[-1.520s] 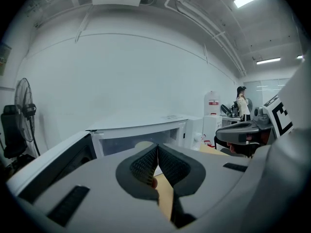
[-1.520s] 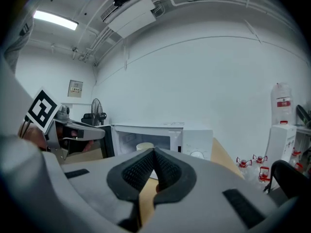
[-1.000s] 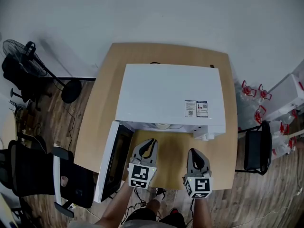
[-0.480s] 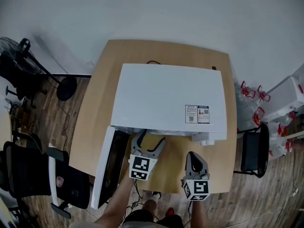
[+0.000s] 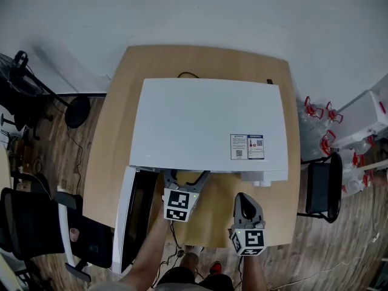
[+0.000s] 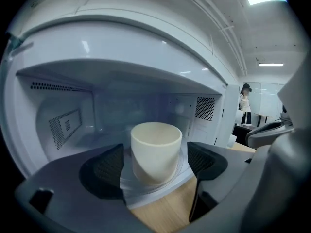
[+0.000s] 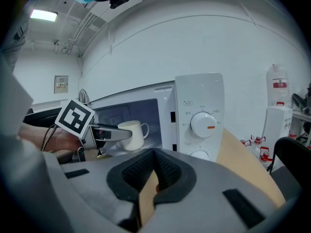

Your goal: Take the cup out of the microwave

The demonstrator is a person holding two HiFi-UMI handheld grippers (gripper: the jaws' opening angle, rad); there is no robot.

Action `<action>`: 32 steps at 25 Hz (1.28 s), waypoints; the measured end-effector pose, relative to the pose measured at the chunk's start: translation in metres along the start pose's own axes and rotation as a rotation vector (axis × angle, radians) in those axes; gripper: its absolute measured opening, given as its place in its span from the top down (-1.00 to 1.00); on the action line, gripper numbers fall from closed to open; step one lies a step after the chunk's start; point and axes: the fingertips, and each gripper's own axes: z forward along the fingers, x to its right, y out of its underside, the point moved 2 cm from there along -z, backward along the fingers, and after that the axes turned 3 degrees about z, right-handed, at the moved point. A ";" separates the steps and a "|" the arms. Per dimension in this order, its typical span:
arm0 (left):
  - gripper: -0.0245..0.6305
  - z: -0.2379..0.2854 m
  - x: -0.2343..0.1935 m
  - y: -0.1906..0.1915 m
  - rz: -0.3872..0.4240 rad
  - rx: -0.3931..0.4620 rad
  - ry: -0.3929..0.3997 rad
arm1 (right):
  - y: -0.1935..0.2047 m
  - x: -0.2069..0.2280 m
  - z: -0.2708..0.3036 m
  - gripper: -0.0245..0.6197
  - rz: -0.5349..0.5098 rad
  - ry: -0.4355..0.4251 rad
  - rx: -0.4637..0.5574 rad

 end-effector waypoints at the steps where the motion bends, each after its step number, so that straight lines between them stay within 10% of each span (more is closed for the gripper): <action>1: -0.31 0.003 0.000 0.000 0.002 0.000 0.001 | 0.002 0.002 0.000 0.88 0.004 0.004 -0.003; 32: -0.33 0.041 -0.002 0.003 0.011 0.023 0.022 | 0.026 0.029 -0.006 0.88 0.050 0.069 -0.058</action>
